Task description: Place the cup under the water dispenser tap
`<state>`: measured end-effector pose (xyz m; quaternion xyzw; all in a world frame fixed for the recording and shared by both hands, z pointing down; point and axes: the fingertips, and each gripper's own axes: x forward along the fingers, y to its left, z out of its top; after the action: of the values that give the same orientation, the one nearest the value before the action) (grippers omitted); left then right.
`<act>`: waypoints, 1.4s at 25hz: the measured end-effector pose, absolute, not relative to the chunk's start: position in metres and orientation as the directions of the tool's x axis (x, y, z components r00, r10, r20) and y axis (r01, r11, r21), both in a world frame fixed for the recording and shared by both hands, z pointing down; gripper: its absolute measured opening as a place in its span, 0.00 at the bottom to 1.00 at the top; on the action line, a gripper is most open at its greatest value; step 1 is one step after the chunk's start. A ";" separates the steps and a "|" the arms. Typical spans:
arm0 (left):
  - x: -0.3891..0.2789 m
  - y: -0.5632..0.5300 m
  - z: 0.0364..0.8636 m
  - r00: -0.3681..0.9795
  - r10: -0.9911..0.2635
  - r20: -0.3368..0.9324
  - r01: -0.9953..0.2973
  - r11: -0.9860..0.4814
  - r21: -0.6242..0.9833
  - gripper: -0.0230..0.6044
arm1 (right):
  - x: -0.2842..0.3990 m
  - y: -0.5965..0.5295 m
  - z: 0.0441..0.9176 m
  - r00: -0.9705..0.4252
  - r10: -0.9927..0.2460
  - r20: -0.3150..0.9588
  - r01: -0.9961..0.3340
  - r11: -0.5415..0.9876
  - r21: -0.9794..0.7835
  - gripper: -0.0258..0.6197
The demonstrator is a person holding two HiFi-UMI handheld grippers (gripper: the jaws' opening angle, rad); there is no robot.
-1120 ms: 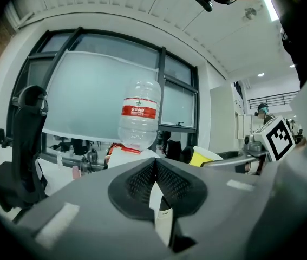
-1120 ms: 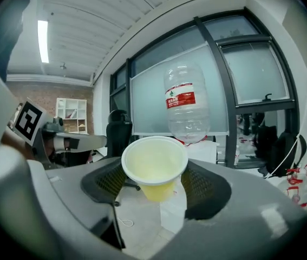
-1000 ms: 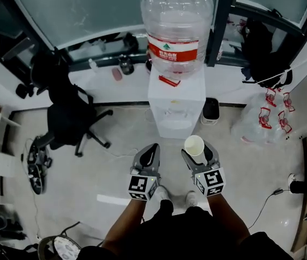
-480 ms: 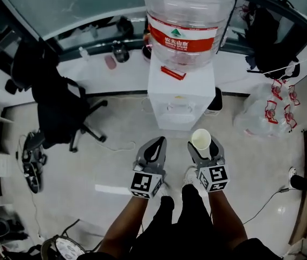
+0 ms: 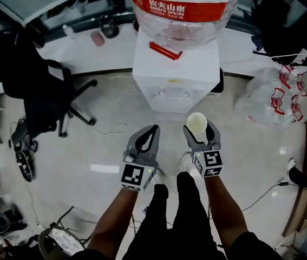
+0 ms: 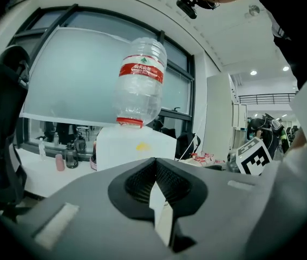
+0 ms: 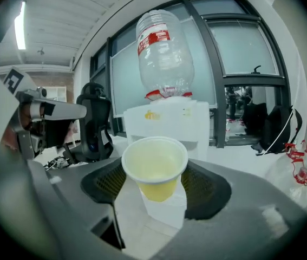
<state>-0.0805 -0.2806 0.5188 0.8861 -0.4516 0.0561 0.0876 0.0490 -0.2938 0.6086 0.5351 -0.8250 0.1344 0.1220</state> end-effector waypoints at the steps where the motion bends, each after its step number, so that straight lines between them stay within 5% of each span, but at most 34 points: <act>1: -0.080 -0.285 0.524 0.588 -0.793 0.163 -0.809 -0.579 0.101 0.06 | 0.050 -0.297 0.619 -0.397 -0.847 0.353 -0.915 0.393 -0.087 0.53; 15: -0.095 -0.317 0.643 0.494 -0.818 0.295 -0.869 -0.479 0.126 0.06 | 0.049 -0.349 0.751 -0.391 -0.828 0.401 -0.918 0.383 -0.106 0.53; 35: -0.102 -0.332 0.698 0.480 -0.844 0.239 -0.877 -0.460 0.136 0.06 | 0.045 -0.416 0.848 -0.303 -0.845 0.441 -0.938 0.346 0.017 0.53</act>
<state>-0.1017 -0.3316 0.6984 0.8518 -0.5052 0.0685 0.1207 0.0450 -0.4163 0.8484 0.5587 -0.7979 0.1227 0.1901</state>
